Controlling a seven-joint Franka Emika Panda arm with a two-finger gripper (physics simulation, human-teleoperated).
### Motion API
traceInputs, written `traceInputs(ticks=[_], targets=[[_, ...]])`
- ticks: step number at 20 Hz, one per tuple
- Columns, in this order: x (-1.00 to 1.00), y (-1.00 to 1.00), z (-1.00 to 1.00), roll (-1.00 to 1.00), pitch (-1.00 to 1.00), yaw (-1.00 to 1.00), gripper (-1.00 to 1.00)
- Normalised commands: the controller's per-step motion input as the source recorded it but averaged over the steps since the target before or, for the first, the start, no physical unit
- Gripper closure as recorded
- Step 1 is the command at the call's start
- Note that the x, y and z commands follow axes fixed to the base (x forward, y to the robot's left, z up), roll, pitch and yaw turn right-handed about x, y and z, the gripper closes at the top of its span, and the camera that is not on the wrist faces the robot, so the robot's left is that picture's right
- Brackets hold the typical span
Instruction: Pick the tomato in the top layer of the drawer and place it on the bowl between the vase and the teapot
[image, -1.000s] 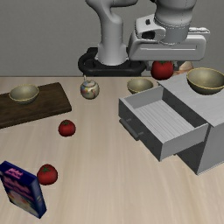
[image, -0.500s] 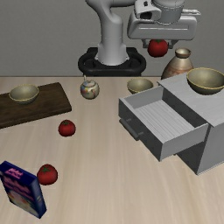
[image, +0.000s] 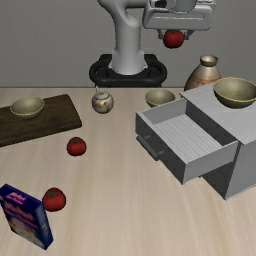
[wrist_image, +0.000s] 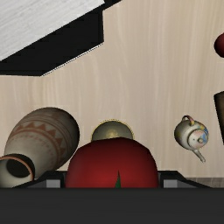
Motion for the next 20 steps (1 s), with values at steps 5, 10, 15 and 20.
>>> traceInputs(ticks=[5,10,15,20], targets=[[0.00,0.00,-1.00,0.00,0.00,0.00,1.00],[0.00,-0.40,-0.60,0.00,0.00,0.00,1.00],[0.00,0.00,-1.00,0.00,0.00,0.00,1.00],[-0.60,0.00,-0.40,0.00,0.00,0.00,1.00]])
